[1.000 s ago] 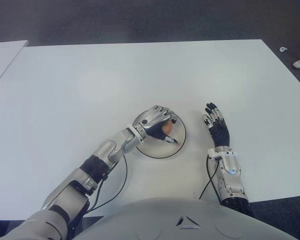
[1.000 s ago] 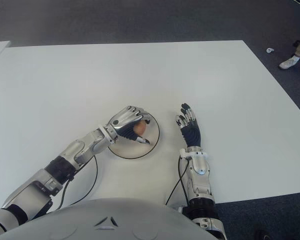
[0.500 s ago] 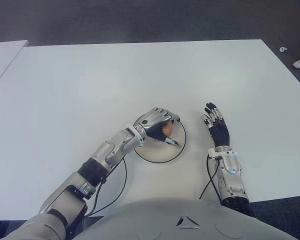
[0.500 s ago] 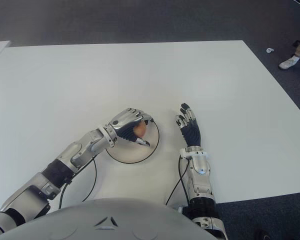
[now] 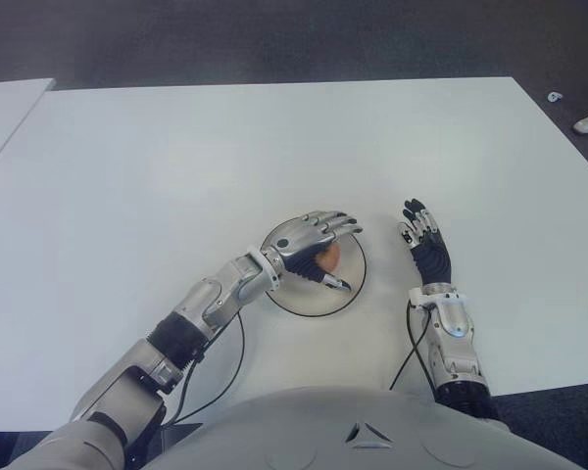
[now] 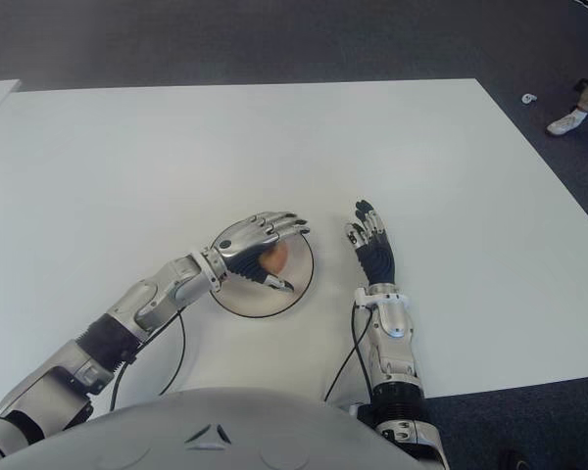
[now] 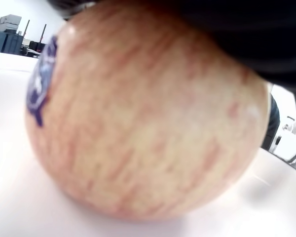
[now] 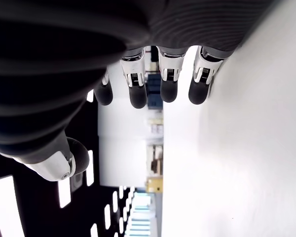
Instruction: Put the apples into the plate.
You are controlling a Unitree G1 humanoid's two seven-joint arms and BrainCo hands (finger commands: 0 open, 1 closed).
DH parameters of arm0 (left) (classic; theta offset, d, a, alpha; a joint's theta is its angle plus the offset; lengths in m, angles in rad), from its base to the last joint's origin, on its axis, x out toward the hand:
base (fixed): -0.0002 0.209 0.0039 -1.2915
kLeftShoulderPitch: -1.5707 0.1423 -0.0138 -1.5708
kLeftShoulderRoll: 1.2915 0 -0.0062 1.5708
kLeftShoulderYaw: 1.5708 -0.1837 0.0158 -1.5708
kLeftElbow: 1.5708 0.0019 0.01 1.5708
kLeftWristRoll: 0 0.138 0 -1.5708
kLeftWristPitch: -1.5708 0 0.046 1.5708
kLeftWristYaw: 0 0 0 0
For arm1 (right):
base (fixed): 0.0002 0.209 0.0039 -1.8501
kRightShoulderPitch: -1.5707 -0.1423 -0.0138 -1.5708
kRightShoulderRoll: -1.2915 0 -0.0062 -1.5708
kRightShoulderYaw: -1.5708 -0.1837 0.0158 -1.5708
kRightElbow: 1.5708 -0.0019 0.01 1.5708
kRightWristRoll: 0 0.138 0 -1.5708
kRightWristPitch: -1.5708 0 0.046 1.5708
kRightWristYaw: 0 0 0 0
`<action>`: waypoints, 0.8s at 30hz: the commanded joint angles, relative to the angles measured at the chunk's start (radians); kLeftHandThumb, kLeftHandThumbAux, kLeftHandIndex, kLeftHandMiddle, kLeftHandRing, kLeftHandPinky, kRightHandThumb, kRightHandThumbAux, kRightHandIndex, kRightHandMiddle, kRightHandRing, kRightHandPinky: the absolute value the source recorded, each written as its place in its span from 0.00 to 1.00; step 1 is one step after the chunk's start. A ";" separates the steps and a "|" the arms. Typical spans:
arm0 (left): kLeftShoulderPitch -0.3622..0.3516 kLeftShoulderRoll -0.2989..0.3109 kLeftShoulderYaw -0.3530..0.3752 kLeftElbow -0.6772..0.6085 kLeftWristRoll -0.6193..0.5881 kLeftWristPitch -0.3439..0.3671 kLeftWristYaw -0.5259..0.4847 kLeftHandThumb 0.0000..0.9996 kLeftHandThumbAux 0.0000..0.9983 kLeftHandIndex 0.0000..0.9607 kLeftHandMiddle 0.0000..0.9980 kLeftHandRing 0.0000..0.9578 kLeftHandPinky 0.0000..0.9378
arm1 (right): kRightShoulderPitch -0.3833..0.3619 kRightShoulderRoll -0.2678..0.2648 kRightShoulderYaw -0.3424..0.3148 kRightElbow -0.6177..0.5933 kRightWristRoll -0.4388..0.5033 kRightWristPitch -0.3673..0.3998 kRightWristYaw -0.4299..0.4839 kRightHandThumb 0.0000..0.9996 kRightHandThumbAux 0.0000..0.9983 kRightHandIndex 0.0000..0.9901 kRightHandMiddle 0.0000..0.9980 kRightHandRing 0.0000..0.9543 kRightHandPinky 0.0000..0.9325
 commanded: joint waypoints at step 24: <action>0.073 0.080 0.161 -0.199 -0.043 0.026 -0.013 0.15 0.33 0.25 0.22 0.19 0.22 | 0.049 0.017 -0.005 0.127 0.010 0.084 0.001 0.10 0.60 0.02 0.10 0.03 0.00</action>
